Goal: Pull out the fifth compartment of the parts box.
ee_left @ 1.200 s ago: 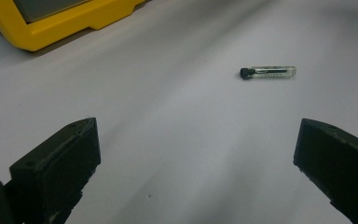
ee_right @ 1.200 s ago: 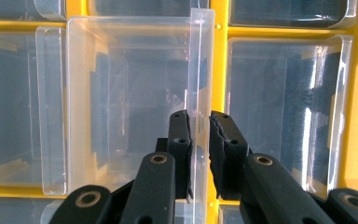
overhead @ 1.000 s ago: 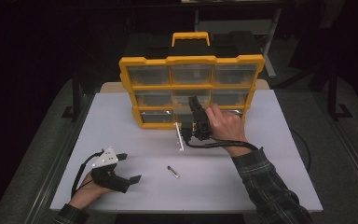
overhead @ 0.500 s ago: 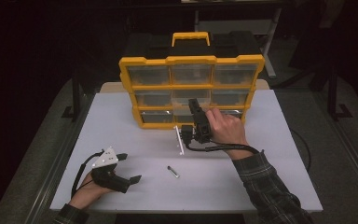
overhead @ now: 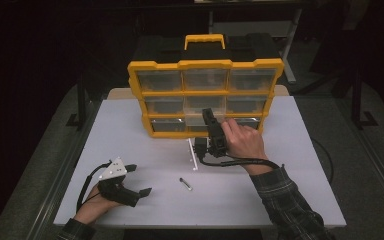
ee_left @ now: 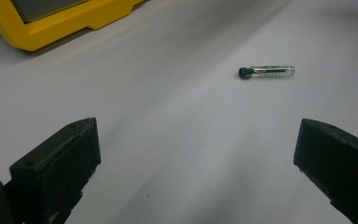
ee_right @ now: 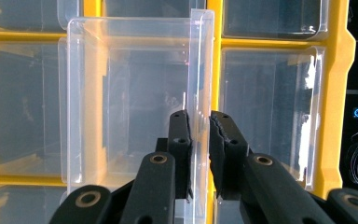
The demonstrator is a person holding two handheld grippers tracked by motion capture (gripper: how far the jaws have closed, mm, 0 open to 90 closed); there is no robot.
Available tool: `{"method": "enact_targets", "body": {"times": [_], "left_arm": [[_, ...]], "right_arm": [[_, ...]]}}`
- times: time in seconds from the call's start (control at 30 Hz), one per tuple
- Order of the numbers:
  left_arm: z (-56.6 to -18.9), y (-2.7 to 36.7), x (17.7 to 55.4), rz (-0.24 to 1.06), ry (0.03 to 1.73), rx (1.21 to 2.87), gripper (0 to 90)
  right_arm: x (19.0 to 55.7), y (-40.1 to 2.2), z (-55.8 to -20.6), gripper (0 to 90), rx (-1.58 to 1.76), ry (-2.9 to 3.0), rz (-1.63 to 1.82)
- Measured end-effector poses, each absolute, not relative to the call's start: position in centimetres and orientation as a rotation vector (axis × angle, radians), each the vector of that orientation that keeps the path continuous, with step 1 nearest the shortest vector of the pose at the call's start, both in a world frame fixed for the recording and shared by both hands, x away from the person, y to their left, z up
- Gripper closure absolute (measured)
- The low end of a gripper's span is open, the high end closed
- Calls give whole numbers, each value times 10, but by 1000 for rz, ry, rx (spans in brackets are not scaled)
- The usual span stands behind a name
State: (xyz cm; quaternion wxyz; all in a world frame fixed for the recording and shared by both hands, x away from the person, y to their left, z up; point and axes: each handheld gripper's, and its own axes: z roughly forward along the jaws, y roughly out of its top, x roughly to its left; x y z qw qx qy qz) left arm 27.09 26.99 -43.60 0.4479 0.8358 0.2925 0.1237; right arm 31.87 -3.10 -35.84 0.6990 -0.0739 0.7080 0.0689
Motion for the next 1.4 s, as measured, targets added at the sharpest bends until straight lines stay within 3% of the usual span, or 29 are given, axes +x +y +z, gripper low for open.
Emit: {"method": "enact_targets", "body": {"times": [1.4], "left_arm": [[-436,270,270,308,725,2067,0]], "right_arm": [[295,-35,-360,779,-201,1572,167]]}}
